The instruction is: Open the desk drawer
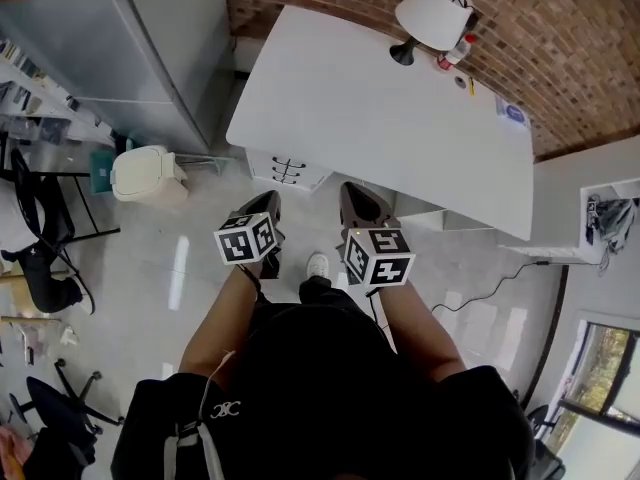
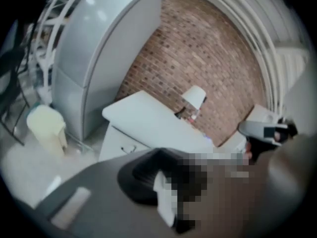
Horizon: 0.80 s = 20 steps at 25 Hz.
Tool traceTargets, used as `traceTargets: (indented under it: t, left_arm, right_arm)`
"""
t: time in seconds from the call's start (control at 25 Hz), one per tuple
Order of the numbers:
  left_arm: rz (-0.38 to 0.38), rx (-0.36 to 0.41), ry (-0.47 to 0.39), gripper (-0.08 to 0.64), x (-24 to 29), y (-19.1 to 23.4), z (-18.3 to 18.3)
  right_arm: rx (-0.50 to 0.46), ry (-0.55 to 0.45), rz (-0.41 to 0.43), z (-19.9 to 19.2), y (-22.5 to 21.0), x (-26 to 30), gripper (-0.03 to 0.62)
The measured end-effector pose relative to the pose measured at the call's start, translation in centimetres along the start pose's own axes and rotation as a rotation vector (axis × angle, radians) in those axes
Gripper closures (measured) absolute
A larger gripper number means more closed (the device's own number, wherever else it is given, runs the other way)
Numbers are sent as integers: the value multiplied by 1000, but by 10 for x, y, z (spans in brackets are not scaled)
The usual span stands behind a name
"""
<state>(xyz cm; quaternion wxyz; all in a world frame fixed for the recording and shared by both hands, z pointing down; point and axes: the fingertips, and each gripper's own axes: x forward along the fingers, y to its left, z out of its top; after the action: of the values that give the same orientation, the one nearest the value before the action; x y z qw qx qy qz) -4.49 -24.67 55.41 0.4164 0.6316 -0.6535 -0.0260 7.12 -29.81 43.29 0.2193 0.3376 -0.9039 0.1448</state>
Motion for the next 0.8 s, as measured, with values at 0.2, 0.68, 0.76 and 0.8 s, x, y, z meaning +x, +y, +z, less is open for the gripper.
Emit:
traceTargets:
  t: [0.2,0.68,0.76,0.8]
  left_arm:
    - [-13,-389,-65,559,38,33,-39]
    - [-139,-812,-175,560,145,107,-91]
    - [-132,-827,-166,559,166,116,-99]
    - [-126,-834,-165,558,174,121,-103]
  right_arm:
    - [-28,55,45,-12,-22,23,600]
    - [-190,216,4,-75,-49,51,600]
    - [-212,240,-2,-85,-55,55,600]
    - [-219,253,-7,-91,-57,56,600]
